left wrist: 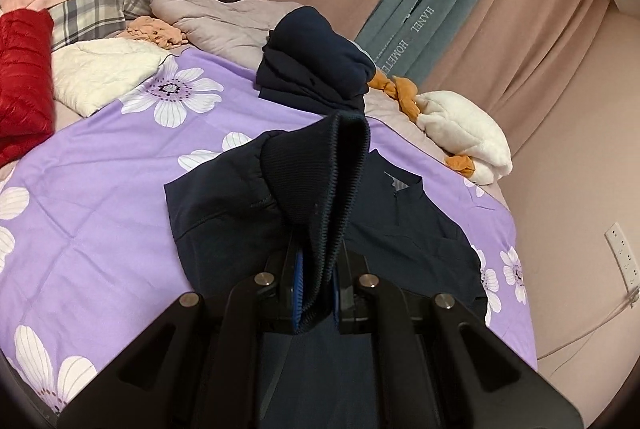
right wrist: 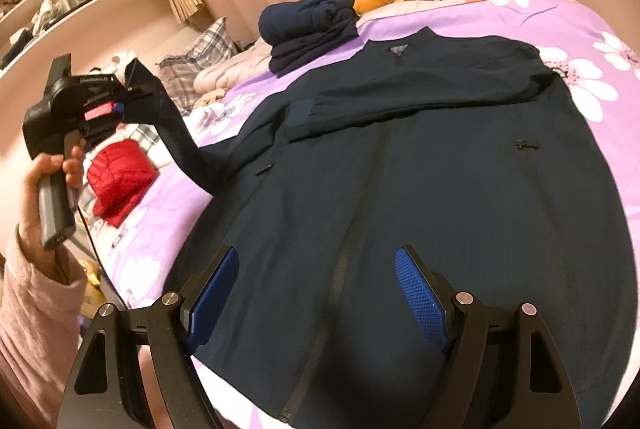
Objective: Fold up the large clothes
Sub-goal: 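Lift and fold the held sleeve across the jacket body with the left tool, release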
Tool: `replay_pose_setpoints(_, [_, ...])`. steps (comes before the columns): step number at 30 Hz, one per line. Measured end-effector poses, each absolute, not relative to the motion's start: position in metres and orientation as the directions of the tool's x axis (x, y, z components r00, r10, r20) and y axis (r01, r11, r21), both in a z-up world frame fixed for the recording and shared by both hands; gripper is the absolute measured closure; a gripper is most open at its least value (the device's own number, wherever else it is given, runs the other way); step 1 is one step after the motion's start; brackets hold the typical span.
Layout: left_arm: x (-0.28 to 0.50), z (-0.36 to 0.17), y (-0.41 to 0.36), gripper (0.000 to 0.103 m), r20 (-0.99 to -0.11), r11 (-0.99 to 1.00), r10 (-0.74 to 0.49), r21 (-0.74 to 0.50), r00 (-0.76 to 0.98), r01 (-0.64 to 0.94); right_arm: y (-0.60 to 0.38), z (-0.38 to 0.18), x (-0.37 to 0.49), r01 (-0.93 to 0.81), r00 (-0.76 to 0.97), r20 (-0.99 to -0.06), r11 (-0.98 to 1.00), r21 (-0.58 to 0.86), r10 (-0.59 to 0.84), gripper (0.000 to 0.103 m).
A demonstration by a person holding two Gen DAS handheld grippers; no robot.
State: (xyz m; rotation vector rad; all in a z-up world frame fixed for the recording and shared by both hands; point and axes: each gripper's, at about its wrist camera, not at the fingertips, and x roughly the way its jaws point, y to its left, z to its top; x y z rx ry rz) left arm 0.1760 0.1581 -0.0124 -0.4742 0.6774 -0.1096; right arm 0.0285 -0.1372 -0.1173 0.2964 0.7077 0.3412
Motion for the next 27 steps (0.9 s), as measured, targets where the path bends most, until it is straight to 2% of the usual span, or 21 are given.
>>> replay_pose_setpoints(8, [0.195, 0.001, 0.135, 0.093, -0.594, 0.894, -0.229, -0.442, 0.772, -0.074, -0.155, -0.112, 0.027, -0.195, 0.733, -0.539, 0.887, 0.419, 0.415, 0.023])
replay_pose_setpoints(16, [0.221, 0.014, 0.078, 0.093, -0.611, 0.928, -0.203, -0.37, 0.765, -0.049, -0.177, -0.112, 0.028, -0.191, 0.747, -0.51, 0.872, 0.45, 0.427, 0.023])
replay_pose_setpoints(27, [0.261, -0.016, -0.027, 0.093, -0.667, 0.943, -0.262, -0.329, 0.697, 0.04, -0.232, -0.116, 0.01, -0.116, 0.798, -0.476, 0.869, 0.482, 0.371, 0.023])
